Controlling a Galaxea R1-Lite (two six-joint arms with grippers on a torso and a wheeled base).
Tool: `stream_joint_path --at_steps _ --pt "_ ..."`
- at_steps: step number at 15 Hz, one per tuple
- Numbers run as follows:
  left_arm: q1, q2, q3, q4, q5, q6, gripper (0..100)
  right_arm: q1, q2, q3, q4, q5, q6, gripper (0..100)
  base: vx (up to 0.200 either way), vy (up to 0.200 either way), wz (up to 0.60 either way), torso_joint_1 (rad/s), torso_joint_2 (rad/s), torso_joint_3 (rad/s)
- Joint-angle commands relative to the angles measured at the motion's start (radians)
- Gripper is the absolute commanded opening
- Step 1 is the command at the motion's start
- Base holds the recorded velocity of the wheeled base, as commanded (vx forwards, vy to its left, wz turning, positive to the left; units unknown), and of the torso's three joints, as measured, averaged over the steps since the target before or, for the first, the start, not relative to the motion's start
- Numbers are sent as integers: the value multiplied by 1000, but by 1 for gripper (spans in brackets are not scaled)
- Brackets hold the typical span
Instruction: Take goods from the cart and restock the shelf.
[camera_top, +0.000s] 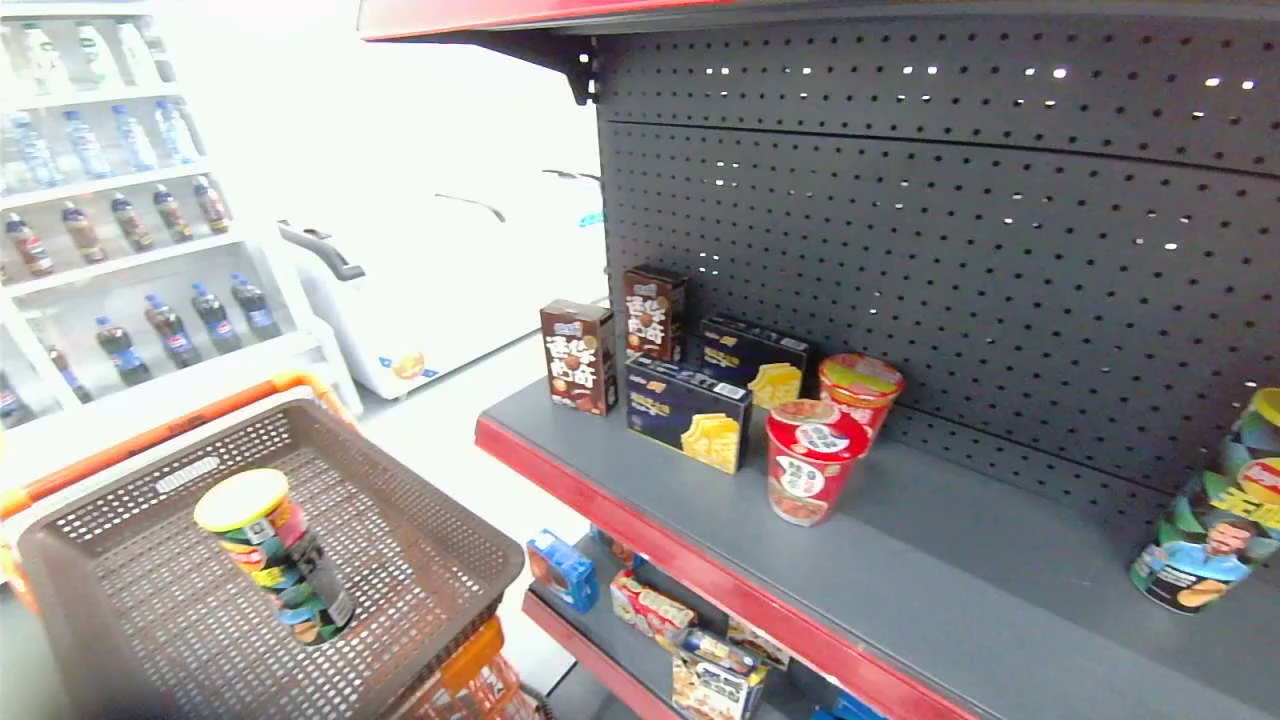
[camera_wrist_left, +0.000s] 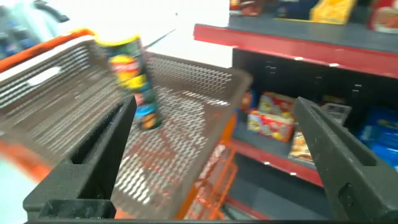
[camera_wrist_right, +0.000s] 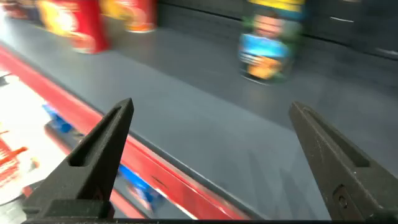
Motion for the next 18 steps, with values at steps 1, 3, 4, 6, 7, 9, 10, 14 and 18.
stream_joint_path --at_steps 1,3,4,6,7,9,10,14,18 --pt "-1 0 0 0 0 -1 100 0 1 0 0 1 0 100 0 0 600 7 7 -2" --pt "1 0 0 0 4 -2 100 1 1 0 0 1 3 100 0 0 600 2 7 7" --pt "1 0 -26 -6 13 7 100 1 1 0 0 2 3 100 0 0 0 0 0 0" --pt "-4 186 -351 89 17 84 100 1 1 0 0 2 3 100 0 0 0 0 0 0" --pt "2 324 -541 161 20 87 100 1 1 0 0 2 4 100 0 0 0 0 0 0" --pt "20 601 -749 221 78 97 100 1 1 0 0 2 3 100 0 0 0 0 0 0" --pt "19 686 -788 216 90 96 100 1 1 0 0 2 4 100 0 0 0 0 0 0" --pt "-1 948 -810 130 104 96 100 1 1 0 0 2 3 100 0 0 0 0 0 0" --pt "-15 1173 -726 -3 -57 65 100 1 1 0 0 2 3 100 0 0 0 0 0 0"
